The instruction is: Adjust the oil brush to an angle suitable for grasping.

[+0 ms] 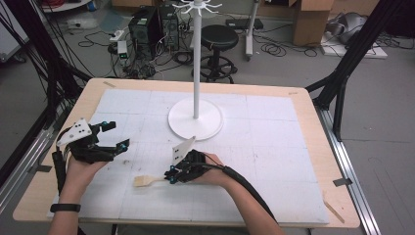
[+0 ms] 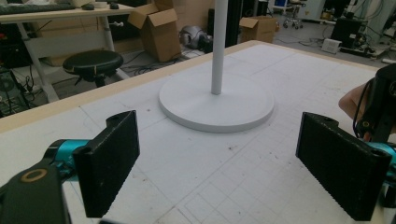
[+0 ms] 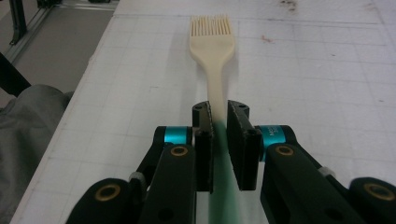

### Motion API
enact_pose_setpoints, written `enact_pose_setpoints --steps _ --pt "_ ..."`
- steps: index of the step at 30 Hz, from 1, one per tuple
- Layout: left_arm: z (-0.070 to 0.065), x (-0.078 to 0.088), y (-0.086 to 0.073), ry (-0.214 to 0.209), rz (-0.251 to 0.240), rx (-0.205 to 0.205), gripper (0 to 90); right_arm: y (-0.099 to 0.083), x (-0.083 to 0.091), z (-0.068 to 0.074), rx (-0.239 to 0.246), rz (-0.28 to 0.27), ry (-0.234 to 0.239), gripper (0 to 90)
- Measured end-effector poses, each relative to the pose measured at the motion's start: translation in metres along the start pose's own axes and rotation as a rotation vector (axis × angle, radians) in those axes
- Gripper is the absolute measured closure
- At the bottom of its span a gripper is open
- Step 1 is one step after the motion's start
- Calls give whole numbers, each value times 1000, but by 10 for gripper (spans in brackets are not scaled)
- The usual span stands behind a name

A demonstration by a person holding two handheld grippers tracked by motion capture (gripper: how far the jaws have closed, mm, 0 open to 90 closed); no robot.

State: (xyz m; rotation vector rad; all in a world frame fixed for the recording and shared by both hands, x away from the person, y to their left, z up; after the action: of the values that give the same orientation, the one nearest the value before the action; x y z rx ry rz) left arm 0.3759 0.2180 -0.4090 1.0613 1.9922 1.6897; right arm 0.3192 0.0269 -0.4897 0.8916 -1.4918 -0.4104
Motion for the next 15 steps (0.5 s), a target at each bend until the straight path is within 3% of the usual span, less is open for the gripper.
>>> enact_pose_setpoints --steps 10,15 --pt "0 -1 -1 6 5 -1 141 -4 -11 2 1 26 17 791" --pt "0 0 -1 5 3 -2 141 -4 -11 2 -9 30 16 669"
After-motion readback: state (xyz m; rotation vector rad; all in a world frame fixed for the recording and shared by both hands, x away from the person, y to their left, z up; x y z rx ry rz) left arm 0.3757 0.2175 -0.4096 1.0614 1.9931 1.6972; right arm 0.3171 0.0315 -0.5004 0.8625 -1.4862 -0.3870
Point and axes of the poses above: each handheld gripper's, and its own axes: x roughly backward along the jaws, y roughly out of its top, z roughly to its left, the point moved 9 cm from there along -x, roughly forward along the jaws, and after that the axes turned 14 degrees about x, right-handed, at the moved point
